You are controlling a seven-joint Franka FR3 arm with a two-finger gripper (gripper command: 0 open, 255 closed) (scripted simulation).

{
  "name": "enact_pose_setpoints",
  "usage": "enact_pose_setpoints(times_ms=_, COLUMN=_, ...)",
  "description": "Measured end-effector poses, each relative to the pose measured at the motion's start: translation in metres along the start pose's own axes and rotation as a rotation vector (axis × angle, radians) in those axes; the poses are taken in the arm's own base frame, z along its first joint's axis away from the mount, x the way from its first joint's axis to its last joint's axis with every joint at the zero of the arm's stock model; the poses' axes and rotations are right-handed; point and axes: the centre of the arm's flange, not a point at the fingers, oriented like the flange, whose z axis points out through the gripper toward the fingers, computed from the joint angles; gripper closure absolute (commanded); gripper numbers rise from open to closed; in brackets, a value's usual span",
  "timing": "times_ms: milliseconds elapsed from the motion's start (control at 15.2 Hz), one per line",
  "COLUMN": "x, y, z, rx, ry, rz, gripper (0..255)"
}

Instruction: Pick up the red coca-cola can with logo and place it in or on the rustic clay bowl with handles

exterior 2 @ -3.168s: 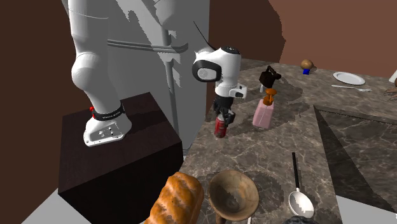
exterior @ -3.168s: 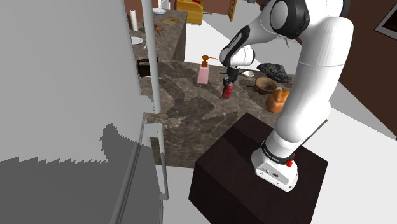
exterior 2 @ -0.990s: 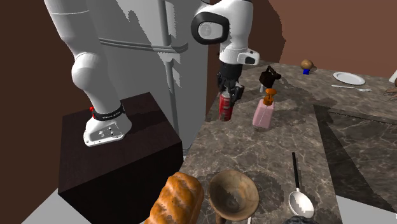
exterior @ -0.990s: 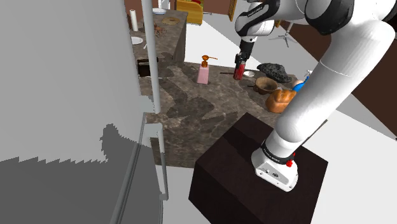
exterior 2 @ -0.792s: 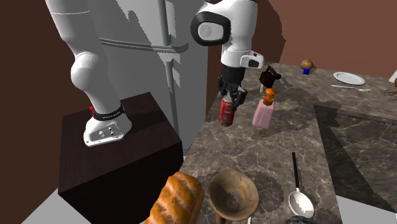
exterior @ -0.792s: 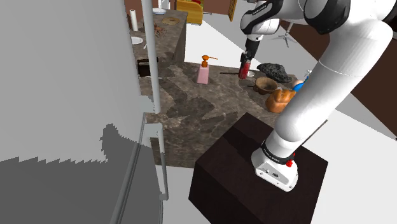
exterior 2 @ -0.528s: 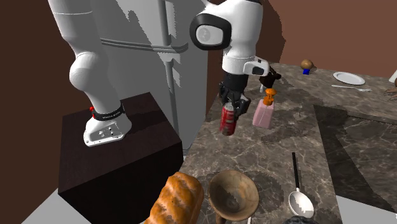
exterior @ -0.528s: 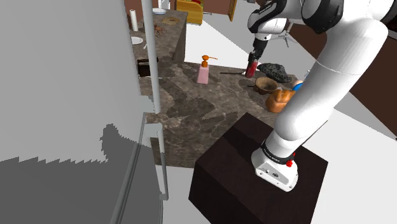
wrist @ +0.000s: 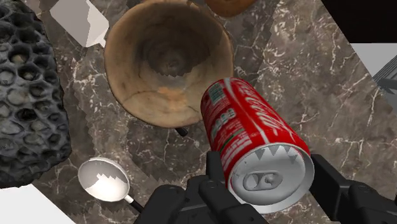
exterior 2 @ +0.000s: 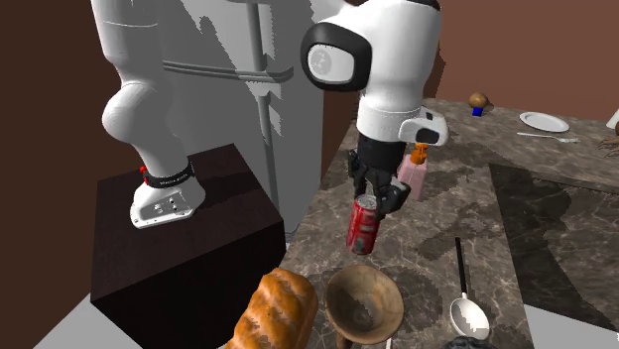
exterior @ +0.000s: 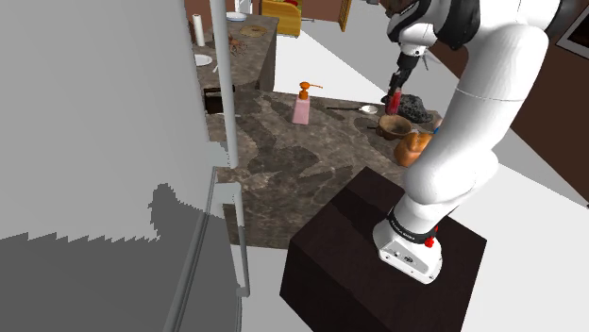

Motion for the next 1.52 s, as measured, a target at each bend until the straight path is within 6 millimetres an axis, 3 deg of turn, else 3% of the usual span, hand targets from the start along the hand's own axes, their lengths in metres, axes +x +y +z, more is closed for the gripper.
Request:
enact_pose_setpoints(times_ms=396, x=-0.039, y=0.075, z=-0.004, rx=0.0, ry=0.0, rz=0.001, gripper=255)
enact_pose_setpoints(times_ms=528, x=-0.045, y=0.086, z=0.003, rx=0.0, ry=0.0, rz=-0.001, gripper=255)
enact_pose_setpoints(times_ms=1518, x=-0.045, y=0.091, z=0.08, rx=0.001, ry=0.0, rz=-0.002, gripper=255)
